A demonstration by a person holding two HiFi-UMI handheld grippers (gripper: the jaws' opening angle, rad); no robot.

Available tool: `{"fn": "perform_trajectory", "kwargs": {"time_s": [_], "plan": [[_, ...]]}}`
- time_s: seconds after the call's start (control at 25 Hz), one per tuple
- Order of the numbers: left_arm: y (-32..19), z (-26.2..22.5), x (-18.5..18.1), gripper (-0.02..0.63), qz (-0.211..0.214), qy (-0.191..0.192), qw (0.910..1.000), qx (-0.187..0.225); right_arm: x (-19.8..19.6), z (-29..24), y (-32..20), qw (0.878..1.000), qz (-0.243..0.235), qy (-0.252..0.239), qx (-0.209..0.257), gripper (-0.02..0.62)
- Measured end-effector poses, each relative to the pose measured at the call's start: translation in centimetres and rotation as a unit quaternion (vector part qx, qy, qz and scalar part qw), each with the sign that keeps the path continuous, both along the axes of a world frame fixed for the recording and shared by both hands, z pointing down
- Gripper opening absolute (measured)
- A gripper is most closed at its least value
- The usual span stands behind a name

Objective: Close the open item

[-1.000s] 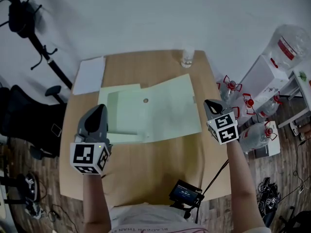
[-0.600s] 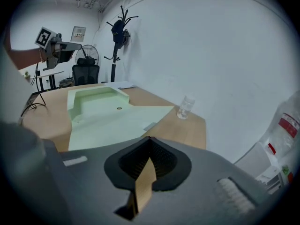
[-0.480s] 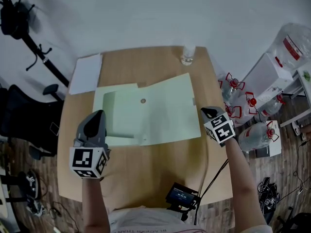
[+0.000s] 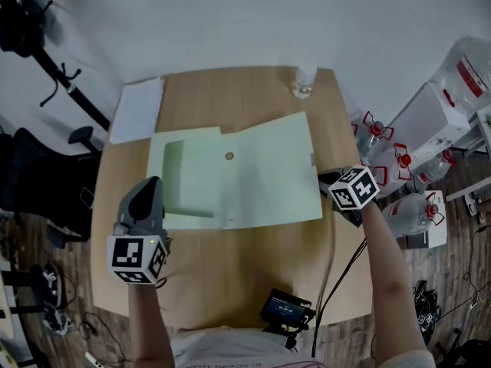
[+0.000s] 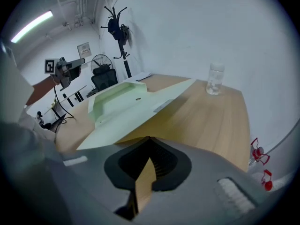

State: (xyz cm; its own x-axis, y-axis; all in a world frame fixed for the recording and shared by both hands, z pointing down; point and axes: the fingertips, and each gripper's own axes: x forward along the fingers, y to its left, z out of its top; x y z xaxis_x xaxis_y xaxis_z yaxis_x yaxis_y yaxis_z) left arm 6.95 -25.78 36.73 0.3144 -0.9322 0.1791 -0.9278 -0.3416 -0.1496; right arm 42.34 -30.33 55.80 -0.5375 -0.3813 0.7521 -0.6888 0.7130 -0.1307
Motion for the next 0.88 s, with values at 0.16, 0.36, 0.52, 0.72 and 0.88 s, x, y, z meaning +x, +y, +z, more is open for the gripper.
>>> {"fn": "perform_trajectory", "kwargs": {"time_s": [0.16,0.36,0.52,0.72,0.88], "plan": [[0.1,0.2,-0.3,0.015,-0.002,0.005,1.0000,-0.001,-1.0,-0.3,-0.7,0.998,0.017,-0.049,-0.022,0.002],[0.3,0.0,-0.2,0.015,0.003,0.008,1.0000,0.002,-2.1,-1.9,-1.5,0.993,0.038,-0.113,-0.026,0.002],[0.5,-0.3,-0.8,0.015,-0.001,0.014,0.9999,0.005,-2.9,-2.3,-1.3,0.991,0.032,-0.124,-0.029,0.002],[0.7,-0.4,-1.4,0.015,-0.001,0.017,0.9998,0.007,-4.2,-2.8,-1.3,0.990,0.030,-0.136,-0.031,0.002],[0.8,-0.6,-1.9,0.015,-0.001,0.017,0.9998,0.010,-5.3,-3.6,-1.5,0.986,0.033,-0.161,-0.032,0.002]]}}
